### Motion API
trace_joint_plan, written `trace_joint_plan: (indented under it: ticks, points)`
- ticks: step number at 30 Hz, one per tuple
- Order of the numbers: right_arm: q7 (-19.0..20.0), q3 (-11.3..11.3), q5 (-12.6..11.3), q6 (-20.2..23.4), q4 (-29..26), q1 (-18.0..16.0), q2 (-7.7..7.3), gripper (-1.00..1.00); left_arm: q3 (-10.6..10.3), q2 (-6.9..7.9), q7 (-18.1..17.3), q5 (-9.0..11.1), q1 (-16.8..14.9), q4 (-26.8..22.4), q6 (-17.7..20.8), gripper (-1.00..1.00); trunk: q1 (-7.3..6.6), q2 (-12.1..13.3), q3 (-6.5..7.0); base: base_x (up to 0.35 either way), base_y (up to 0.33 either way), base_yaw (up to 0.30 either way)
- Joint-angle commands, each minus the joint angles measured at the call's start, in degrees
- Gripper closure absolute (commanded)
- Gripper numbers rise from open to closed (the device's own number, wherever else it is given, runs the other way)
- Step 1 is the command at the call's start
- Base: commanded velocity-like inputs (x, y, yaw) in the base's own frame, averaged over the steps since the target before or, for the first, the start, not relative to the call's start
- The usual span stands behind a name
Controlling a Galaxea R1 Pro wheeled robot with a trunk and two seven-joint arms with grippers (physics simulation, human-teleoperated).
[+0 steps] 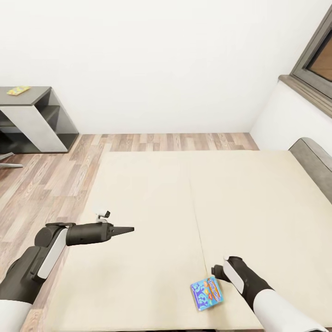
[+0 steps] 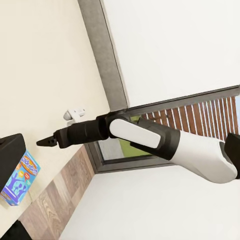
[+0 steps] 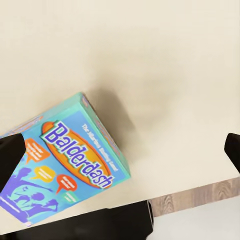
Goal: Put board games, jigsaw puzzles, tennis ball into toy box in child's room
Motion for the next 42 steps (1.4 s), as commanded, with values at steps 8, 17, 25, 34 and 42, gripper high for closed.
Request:
trace_joint_plan:
  ticks: [8, 17, 25, 34, 42]
  points:
    - [6.2, 5.0, -0.5, -0.2, 2.7, -0.1, -0.96, -1.00, -0.1, 0.08, -0.1, 0.1, 0.0, 0.0, 0.4, -1.00, 0.03, -0.1, -0.08, 0.000, 0.000, 0.000]
    - [8.3, 5.9, -0.5, -0.7, 4.9, 0.0, -1.79, -1.00, -0.1, 0.02, -0.1, 0.1, 0.0, 0.0, 0.3, -1.00, 0.03, -0.1, -0.08, 0.000, 0.000, 0.000]
    - [8.9, 9.0, -0.2, -0.8, 5.0, 0.0, -2.09, -1.00, -0.1, 0.03, -0.1, 0.1, 0.0, 0.0, 0.3, -1.00, 0.03, -0.1, -0.08, 0.000, 0.000, 0.000]
    - [14.0, 10.1, -0.1, -3.6, 5.0, 0.0, -2.26, -1.00, -0.2, 0.02, 0.0, 0.1, 0.0, 0.0, 0.2, -1.00, 0.03, -0.1, -0.23, 0.000, 0.000, 0.000]
    - [15.1, 10.3, -0.1, -4.0, 5.0, 0.0, -2.53, -1.00, -0.2, 0.01, 0.0, 0.1, 0.0, 0.0, 0.2, -1.00, 0.03, -0.1, -0.86, 0.000, 0.000, 0.000]
